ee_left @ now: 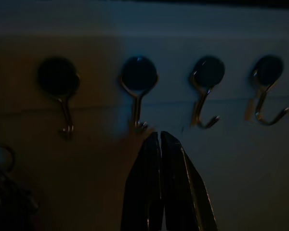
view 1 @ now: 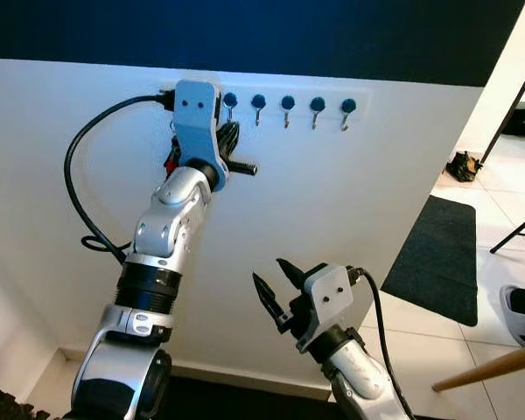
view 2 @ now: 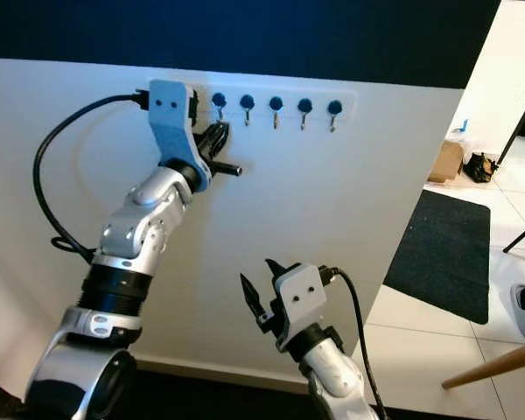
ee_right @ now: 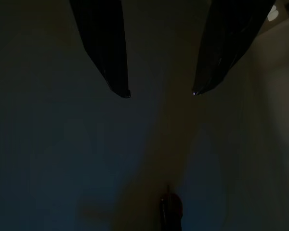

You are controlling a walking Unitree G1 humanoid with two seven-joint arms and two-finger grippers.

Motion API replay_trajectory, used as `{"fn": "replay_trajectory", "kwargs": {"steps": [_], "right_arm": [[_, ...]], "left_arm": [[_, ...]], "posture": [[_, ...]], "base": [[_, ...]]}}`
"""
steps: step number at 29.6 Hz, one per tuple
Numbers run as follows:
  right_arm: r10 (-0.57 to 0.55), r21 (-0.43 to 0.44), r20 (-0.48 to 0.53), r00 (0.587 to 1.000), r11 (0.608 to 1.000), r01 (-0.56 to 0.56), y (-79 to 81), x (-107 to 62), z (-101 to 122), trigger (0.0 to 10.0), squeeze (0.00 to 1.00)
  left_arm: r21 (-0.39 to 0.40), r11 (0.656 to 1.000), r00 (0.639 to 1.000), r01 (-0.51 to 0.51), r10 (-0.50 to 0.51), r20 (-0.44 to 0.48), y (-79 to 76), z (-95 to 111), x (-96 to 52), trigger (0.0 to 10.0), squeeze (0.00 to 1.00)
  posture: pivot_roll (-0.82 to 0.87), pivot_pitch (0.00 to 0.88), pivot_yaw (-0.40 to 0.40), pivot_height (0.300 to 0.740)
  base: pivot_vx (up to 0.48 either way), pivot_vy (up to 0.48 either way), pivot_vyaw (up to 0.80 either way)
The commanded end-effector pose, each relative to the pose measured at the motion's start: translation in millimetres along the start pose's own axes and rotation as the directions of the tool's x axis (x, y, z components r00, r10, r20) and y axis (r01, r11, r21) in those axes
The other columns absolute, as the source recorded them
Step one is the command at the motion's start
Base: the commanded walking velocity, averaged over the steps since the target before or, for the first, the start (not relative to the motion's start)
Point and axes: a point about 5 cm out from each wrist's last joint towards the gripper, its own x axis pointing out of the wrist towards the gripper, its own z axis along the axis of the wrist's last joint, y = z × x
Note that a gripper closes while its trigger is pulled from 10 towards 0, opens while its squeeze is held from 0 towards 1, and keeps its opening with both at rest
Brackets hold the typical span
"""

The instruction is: Hang keys on a hook

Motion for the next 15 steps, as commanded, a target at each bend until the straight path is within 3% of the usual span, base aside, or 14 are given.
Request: {"fn": "replay_trajectory", "kwargs": {"steps": [1, 8, 11, 12, 15], "right_arm": [[0.004, 0.004, -0.006, 1.0, 1.0, -0.004, 2.6, -1.7, 0, 10.0, 0.0], [-0.003, 0.003, -0.013, 1.0, 1.0, 0.003, 1.7, -3.7, -1, 10.0, 0.0], [-0.02, 0.003, -0.027, 0.999, 1.0, 0.02, -0.7, -6.8, -5, 10.0, 0.0], [-0.02, 0.003, -0.027, 0.999, 1.0, 0.02, -0.7, -6.8, -5, 10.0, 0.0], [-0.057, -0.002, -0.067, 0.996, 0.998, 0.057, -6.9, -14.8, -15, 10.0, 0.0]], "left_arm": [[-0.001, 1.0, 1.0, 0.0, 0.0, 0.011, -1.4, 4, 1.9, 10.0, 0.0], [-0.034, 0.999, 0.998, 0.018, -0.015, 0.067, 7.4, 12, -10.0, 10.0, 0.0], [-0.002, 0.995, 0.995, 0.098, -0.098, 0.02, 5.4, 1, -29.3, 10.0, 0.0], [-0.002, 0.995, 0.995, 0.098, -0.098, 0.02, 5.4, 1, -29.3, 10.0, 0.0], [0.016, 0.99, 0.986, 0.139, -0.137, -0.1, 8.9, -25, -60.9, 10.0, 0.0]], "posture": [[0.05, 0.156, 0.044, 0.74], [0.05, 0.158, 0.047, 0.74], [0.05, 0.159, 0.051, 0.74], [0.05, 0.159, 0.051, 0.74], [0.06, 0.166, 0.062, 0.74]], "base": [[0.0, 0.0, 0.0], [0.0, 0.0, 0.0], [0.0, 0.0, 0.0], [0.0, 0.0, 0.0], [0.0, 0.0, 0.0]]}}
